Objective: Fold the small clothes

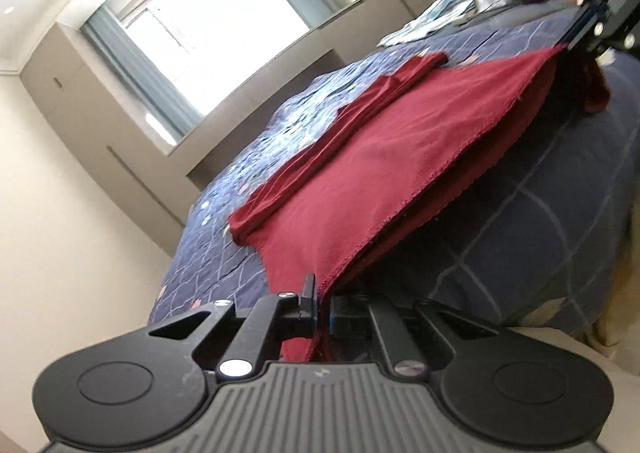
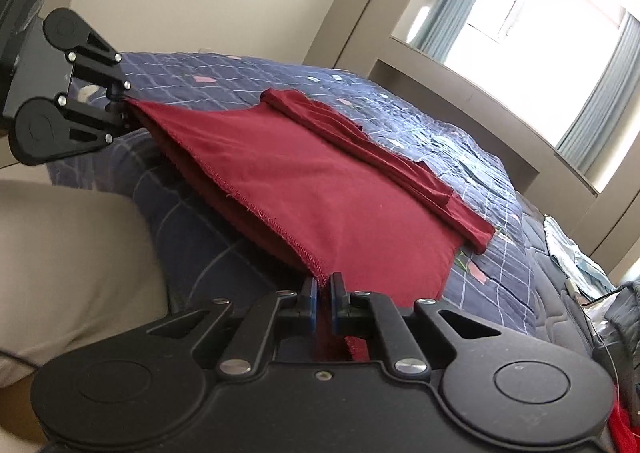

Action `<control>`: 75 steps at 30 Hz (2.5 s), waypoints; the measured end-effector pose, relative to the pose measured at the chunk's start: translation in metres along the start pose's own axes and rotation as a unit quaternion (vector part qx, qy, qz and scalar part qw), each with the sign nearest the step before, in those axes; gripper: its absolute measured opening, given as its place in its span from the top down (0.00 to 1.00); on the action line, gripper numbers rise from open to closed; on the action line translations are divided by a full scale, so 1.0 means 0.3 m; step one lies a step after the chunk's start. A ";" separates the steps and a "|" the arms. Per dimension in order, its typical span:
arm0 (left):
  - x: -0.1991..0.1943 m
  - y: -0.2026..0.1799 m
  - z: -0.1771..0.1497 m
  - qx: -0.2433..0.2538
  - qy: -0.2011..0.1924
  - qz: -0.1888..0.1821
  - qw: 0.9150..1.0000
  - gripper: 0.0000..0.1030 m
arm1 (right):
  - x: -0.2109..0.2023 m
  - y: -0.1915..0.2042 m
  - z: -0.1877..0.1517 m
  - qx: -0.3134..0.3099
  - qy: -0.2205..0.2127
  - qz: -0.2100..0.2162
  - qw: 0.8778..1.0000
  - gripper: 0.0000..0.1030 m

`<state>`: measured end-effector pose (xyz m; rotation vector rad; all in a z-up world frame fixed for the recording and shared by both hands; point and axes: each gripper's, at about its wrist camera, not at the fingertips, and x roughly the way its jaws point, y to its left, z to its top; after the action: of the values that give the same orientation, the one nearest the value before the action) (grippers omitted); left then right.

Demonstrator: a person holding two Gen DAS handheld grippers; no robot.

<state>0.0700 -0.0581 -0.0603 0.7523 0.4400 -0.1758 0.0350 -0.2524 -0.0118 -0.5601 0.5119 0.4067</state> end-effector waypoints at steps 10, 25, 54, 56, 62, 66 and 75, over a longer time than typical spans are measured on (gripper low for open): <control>-0.295 -0.007 -0.068 0.058 -0.021 -0.088 0.994 0.96 | -0.279 0.066 -0.059 -0.020 0.044 0.076 0.996 0.95; -0.329 0.255 0.098 -0.004 -0.016 -0.225 0.974 0.96 | -0.222 -0.167 0.215 -0.084 0.017 0.057 0.995 0.94; 1.114 0.654 0.436 -0.209 0.161 -0.296 0.918 0.94 | 1.085 -0.725 0.474 0.012 0.077 0.118 0.990 0.91; 1.173 0.650 0.409 -0.219 0.167 -0.309 0.910 0.92 | 1.126 -0.736 0.453 0.034 0.082 0.127 0.988 0.84; 1.234 0.713 0.341 -0.255 0.164 -0.357 0.884 0.01 | 1.161 -0.830 0.390 0.147 0.080 0.167 0.972 0.45; 1.235 0.792 0.313 -0.297 0.141 -0.368 0.870 0.01 | 1.134 -0.917 0.356 0.229 0.058 0.170 0.957 0.26; 1.115 0.843 0.231 -0.397 0.104 -0.349 0.843 0.00 | 0.901 -0.850 0.265 0.176 -0.018 0.117 0.977 0.02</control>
<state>0.4698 0.0765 -0.0080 -0.2466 0.9127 -0.5553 0.4039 -0.3425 -0.0039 -0.1502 0.6022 0.5351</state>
